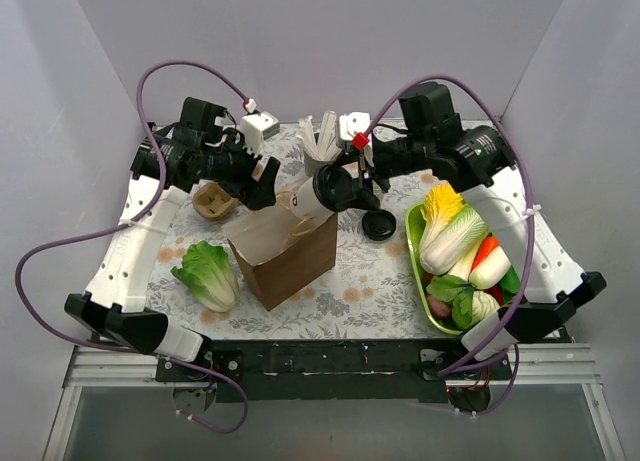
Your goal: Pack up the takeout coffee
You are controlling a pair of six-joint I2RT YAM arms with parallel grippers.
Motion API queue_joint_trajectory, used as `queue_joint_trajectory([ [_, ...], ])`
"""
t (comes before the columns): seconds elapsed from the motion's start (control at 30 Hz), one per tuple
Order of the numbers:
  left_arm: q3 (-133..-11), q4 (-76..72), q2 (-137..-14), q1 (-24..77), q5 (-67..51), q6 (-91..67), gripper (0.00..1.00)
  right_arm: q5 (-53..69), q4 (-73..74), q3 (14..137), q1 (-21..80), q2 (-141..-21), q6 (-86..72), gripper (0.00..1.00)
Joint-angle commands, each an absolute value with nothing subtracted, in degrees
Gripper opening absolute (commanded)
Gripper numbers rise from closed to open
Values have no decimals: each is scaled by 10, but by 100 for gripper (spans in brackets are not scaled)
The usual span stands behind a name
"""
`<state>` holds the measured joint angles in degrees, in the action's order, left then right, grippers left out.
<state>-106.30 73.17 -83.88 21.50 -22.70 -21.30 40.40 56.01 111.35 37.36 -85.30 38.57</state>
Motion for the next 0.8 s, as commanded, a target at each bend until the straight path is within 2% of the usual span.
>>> queue_joint_trajectory([
  [0.0, -1033, 751, -806, 216, -192, -231, 79, 420, 607, 1183, 395, -888, 460, 1],
  [0.27, -1003, 744, -781, 214, -158, -257, 80, 417, 715, 1255, 426, -962, 569, 1],
  [0.5, -991, 725, -772, 202, -137, -286, 82, 364, 748, 1198, 490, -945, 615, 1],
  [0.67, -997, 720, -753, 202, -245, -260, 83, 319, 744, 1131, 526, -890, 620, 1],
  [0.77, -947, 686, -730, 202, -290, -257, 84, 292, 739, 1074, 553, -851, 620, 1],
])
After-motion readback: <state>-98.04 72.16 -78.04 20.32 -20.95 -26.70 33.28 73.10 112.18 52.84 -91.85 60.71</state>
